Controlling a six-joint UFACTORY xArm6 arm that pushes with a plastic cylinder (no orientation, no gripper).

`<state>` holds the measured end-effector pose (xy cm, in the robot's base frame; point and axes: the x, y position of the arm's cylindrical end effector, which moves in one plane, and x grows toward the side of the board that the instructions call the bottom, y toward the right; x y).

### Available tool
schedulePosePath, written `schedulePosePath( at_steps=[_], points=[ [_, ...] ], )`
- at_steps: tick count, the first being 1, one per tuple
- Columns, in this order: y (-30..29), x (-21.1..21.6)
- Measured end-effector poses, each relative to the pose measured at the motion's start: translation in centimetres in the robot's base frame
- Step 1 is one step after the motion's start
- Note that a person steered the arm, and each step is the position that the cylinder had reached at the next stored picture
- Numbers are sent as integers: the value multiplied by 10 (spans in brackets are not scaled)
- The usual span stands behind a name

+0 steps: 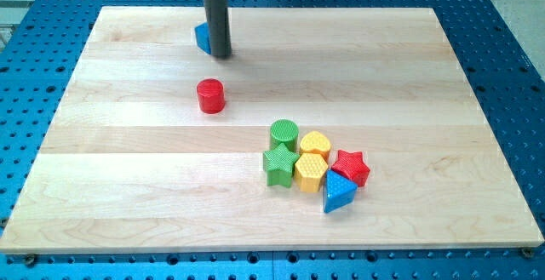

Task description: Move the blue cube to the top left of the board

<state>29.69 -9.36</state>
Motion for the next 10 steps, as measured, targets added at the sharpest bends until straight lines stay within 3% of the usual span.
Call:
schedulePosePath(
  at_steps=[1,2,3,5,7,8,10],
  points=[
    [50,3],
    [78,-31],
    [68,-41],
    [-59,-34],
    [-36,29],
    [-84,27],
    [-107,-17]
  ],
)
